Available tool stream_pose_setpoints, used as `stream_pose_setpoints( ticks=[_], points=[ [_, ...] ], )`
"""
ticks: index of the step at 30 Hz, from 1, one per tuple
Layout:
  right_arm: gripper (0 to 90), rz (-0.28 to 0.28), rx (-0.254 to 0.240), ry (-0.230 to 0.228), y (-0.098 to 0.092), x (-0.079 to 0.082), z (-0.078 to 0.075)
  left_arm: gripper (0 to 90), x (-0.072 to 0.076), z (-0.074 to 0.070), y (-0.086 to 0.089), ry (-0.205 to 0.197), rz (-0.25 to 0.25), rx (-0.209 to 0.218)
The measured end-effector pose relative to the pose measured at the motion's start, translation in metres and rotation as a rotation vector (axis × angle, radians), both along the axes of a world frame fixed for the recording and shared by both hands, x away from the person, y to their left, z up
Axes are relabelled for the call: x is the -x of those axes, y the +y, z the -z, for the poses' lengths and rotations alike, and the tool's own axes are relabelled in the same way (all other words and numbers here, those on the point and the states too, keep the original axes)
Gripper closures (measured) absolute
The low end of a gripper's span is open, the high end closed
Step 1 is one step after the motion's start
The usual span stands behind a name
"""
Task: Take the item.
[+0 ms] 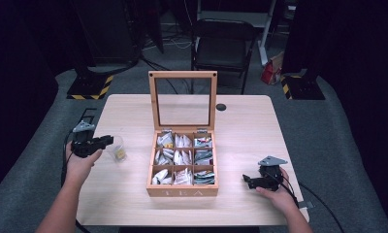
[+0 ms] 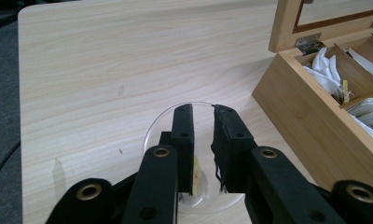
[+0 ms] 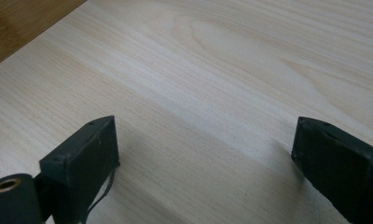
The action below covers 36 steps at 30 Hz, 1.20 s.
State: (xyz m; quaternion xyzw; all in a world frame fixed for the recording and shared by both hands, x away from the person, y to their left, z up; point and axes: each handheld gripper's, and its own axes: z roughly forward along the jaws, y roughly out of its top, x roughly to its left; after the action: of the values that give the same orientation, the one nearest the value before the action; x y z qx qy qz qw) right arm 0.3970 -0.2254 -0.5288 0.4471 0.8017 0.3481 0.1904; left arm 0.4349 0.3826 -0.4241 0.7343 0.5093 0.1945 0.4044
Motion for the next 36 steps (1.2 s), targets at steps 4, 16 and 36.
stream_pose_setpoints(
  ticks=[4, 16, 36],
  points=[
    [6.6, 0.001, 0.000, -0.002, 0.000, 0.000, 0.000, 70.5, 0.002, -0.002, -0.002, 0.004, 0.007, 0.012],
    [6.6, 0.001, 0.000, -0.001, 0.000, 0.000, 0.000, 52.6, 0.005, -0.023, -0.024, -0.035, 0.056, 0.006],
    [6.6, 0.001, 0.000, -0.002, 0.000, 0.000, 0.000, 39.7, 0.015, -0.043, -0.047, -0.060, 0.119, -0.004]
  ],
)
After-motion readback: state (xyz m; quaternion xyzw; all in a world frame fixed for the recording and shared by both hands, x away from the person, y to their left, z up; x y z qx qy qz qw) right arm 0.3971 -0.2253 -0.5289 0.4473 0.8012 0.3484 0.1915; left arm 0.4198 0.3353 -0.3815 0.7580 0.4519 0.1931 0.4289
